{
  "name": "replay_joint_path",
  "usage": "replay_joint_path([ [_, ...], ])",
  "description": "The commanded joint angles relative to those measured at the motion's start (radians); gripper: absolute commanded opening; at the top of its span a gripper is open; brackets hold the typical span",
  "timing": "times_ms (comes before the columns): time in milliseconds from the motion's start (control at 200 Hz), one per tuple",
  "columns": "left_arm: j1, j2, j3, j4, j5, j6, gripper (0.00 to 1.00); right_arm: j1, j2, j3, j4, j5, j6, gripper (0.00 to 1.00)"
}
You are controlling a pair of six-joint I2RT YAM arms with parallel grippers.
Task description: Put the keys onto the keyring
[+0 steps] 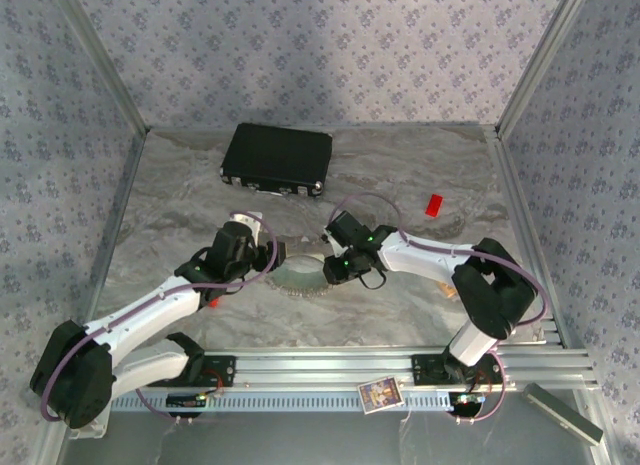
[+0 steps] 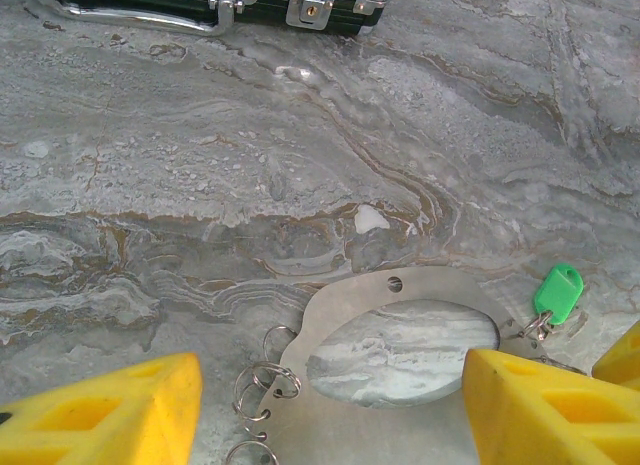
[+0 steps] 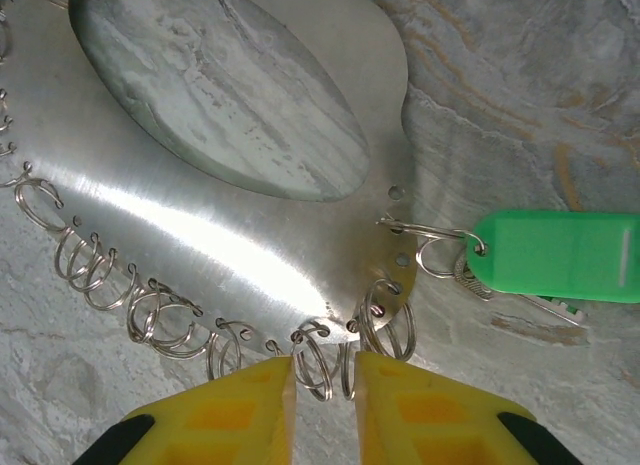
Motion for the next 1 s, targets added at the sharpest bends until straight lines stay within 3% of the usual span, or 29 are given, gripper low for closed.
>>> replay_joint_path([
  [0, 0.003, -0.008, 0.002, 0.027, 0.007, -0.007, 0.69, 0.001, 0.005, 0.002, -0.041, 0.031, 0.021, 0.24],
  [375, 0.003, -0.010, 0.000, 0.028, 0.007, -0.007, 0.69, 0.010, 0.033, 0.013, -0.053, 0.029, 0.027, 0.18],
  [710, 0.004, -0.011, -0.001, 0.028, 0.006, -0.008, 0.69, 0.022, -0.030, 0.000, -0.057, 0.084, 0.061, 0.24],
  [994, 0.003, -0.021, -0.014, 0.037, 0.006, -0.013, 0.69, 0.042, -0.055, -0.056, -0.002, 0.077, 0.147, 0.21],
])
